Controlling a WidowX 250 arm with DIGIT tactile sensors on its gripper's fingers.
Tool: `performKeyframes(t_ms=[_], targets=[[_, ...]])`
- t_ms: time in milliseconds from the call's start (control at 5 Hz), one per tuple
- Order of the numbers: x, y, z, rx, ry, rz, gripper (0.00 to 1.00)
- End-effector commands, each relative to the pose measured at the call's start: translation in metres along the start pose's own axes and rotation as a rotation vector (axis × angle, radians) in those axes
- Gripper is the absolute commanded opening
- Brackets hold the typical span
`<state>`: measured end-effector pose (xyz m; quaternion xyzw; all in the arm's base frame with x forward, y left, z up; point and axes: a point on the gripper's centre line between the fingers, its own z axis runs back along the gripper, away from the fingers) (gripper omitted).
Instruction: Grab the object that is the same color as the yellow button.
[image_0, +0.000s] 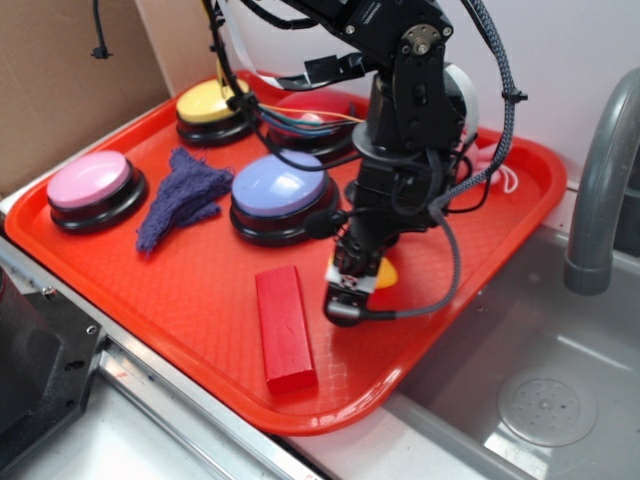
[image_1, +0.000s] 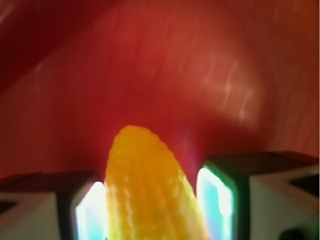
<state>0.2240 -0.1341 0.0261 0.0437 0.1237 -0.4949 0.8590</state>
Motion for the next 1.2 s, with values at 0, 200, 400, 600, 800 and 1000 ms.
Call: performKeyframes(t_ms=[0,200,400,600,800,1000], targets=[[-0.014,-0.011,0.097,0.042,-0.106,0.358,0.00],[-0.038,-0.019,0.134,-0.017,-0.175,0.601,0.00],[-0.072,-0.028,0.160,-0.004,-0.176,0.845,0.00],[-0.105,-0.040,0.182,0.031,-0.221,0.967,0.00],[-0.129,-0.045,0.195,0.095,-0.221,1.047,0.00],[-0.154,-0.049,0.202,0.154,-0.287,1.107,0.00]])
